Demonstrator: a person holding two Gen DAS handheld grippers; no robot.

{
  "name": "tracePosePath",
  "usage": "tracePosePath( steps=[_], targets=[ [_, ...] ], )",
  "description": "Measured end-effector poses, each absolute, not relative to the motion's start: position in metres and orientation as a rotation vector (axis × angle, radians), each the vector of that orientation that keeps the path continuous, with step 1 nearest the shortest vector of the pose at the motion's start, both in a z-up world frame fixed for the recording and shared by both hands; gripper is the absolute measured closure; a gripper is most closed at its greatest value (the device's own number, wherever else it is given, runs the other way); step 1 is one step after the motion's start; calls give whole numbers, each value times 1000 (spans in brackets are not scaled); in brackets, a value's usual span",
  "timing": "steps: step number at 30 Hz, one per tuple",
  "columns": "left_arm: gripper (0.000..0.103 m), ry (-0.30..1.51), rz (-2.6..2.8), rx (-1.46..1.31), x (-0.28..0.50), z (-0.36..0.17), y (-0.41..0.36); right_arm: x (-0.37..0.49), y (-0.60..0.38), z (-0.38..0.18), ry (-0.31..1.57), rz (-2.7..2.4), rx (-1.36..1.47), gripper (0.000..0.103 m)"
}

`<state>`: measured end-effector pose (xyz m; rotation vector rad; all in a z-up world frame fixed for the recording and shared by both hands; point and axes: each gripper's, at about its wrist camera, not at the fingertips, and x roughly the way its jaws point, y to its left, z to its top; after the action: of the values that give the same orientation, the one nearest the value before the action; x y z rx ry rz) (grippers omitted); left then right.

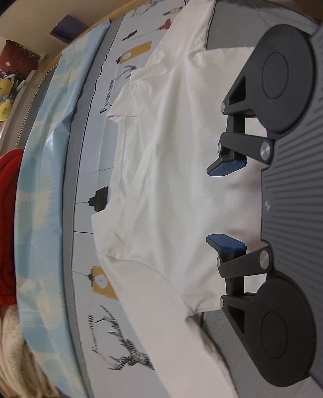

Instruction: Fold small clothes

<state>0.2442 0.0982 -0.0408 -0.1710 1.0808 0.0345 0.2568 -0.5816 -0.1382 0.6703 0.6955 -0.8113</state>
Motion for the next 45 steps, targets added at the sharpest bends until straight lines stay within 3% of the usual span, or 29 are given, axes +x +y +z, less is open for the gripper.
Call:
tracePosePath(
  steps=[6, 9, 12, 18, 27, 37, 38, 39, 40, 45],
  targets=[
    [48, 1048, 23, -186, 221, -33, 119, 243, -541, -84, 641, -749, 619, 60],
    [63, 976, -16, -146, 198, -17, 127, 235, -505, -43, 617, -568, 587, 60],
    [70, 936, -21, -124, 173, 3, 139, 221, -465, -6, 632, -337, 555, 61],
    [71, 924, -18, -204, 100, 29, 171, 153, -385, 36, 732, 37, 444, 62],
    [70, 1123, 51, -369, -1, -58, 189, 66, -338, -45, 1019, 11, 426, 62],
    [69, 1244, 134, -407, -19, -103, 202, 50, -328, -95, 1175, -20, 289, 62],
    [72, 1250, 128, -404, -18, -105, 200, 49, -328, -99, 1191, -15, 281, 68],
    [87, 1252, 115, -394, -18, -105, 198, 47, -328, -100, 1198, -17, 270, 85],
    [95, 1246, 103, -379, -19, -104, 196, 48, -329, -103, 1194, -18, 267, 93],
    [98, 1067, 87, -358, -34, -66, 199, 28, -348, -66, 1055, -10, 408, 97]
  ],
)
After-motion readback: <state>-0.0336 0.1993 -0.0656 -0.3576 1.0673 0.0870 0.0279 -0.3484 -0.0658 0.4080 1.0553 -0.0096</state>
